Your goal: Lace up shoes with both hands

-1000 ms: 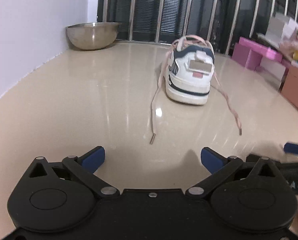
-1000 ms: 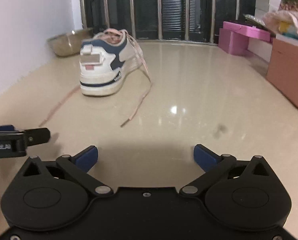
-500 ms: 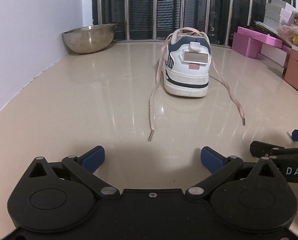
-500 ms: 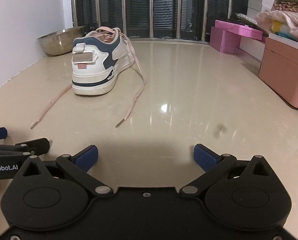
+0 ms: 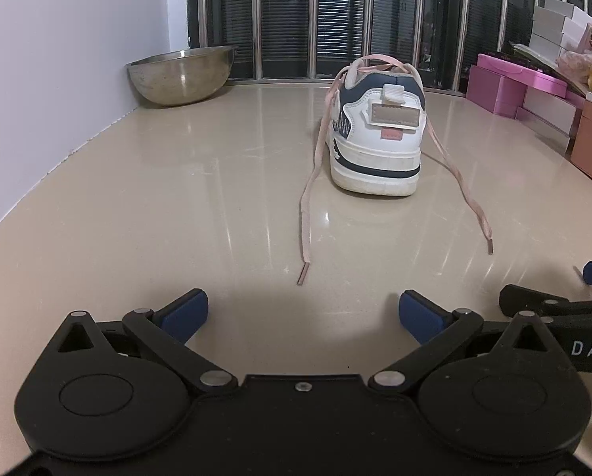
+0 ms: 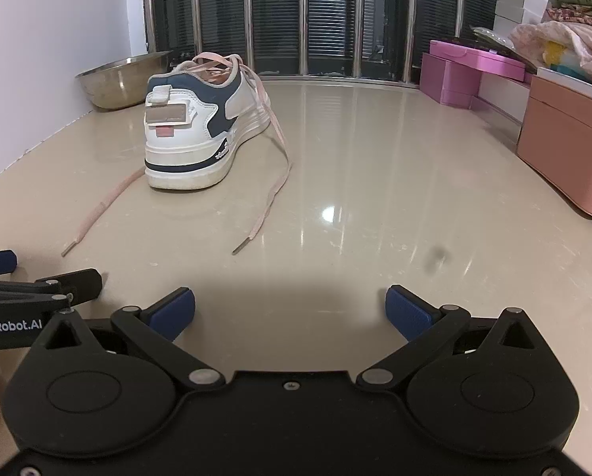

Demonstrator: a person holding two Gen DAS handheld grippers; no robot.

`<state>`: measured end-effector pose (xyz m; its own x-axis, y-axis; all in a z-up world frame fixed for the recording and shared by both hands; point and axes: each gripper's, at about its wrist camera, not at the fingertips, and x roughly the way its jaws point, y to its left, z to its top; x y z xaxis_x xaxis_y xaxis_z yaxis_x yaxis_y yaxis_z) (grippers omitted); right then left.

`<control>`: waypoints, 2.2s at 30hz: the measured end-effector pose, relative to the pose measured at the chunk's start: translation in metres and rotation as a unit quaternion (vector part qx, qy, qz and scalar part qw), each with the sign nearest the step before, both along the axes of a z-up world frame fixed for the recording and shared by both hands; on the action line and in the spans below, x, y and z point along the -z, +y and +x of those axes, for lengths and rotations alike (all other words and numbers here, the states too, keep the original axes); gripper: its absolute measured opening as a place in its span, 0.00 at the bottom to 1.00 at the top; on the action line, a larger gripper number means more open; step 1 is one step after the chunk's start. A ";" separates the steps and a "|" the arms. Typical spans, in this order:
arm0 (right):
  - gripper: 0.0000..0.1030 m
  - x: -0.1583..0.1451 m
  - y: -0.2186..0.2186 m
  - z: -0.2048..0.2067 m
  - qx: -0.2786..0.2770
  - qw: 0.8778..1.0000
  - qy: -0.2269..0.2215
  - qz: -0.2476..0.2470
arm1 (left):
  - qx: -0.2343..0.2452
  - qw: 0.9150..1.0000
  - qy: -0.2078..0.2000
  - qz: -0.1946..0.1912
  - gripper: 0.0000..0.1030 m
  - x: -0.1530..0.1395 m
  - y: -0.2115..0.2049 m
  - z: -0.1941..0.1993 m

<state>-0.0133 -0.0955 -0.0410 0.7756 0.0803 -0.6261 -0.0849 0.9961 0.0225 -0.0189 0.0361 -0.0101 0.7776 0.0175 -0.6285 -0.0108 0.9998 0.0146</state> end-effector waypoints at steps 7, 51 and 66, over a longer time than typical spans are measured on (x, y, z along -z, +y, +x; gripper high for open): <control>1.00 0.000 -0.001 0.001 0.000 1.000 0.000 0.000 | -0.004 1.000 0.003 0.001 1.00 -0.001 -0.002 0.002; 1.00 0.000 -0.005 0.002 -0.002 1.000 0.000 0.001 | -0.014 1.000 -0.004 0.000 1.00 0.003 -0.005 -0.001; 1.00 0.000 -0.004 0.002 -0.002 1.000 0.000 0.000 | -0.014 1.000 -0.004 0.000 1.00 0.003 -0.005 -0.001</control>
<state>-0.0112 -0.0999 -0.0413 0.7749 0.0836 -0.6266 -0.0884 0.9958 0.0236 -0.0198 0.0307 -0.0131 0.7820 0.0390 -0.6221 -0.0390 0.9991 0.0135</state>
